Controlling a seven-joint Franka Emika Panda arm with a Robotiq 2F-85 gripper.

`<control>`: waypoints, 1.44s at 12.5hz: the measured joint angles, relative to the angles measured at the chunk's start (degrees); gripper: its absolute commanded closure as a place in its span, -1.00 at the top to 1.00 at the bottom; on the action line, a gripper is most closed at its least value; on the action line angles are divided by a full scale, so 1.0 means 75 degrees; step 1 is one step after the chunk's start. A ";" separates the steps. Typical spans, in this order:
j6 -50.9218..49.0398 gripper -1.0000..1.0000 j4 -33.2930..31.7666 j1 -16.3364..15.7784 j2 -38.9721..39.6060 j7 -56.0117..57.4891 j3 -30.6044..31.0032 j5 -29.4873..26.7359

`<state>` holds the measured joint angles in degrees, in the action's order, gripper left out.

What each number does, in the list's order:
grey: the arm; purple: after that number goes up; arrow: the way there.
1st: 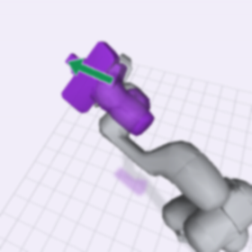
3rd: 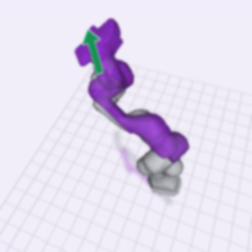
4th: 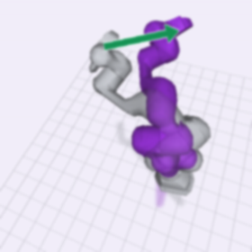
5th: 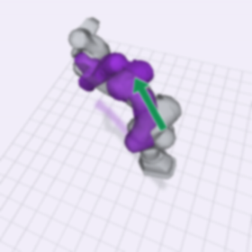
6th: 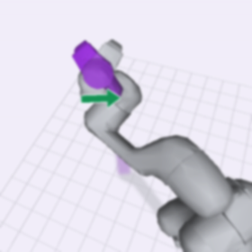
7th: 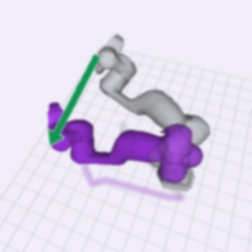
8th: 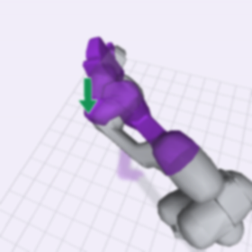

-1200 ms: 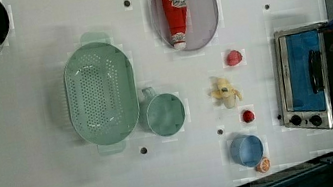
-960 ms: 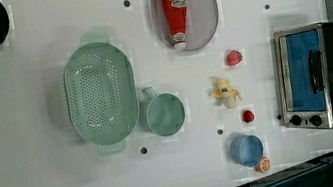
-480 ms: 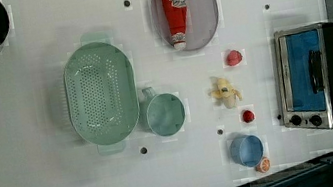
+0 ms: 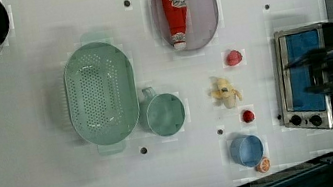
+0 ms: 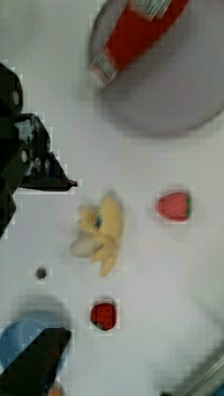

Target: Pick Banana and place it in mug.

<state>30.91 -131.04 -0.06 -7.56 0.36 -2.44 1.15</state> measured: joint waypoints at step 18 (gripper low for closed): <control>0.5495 0.70 -0.1537 0.0042 0.4031 0.0247 -0.0137 -0.0035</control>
<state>72.12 -142.57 0.26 22.67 2.21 -3.47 0.89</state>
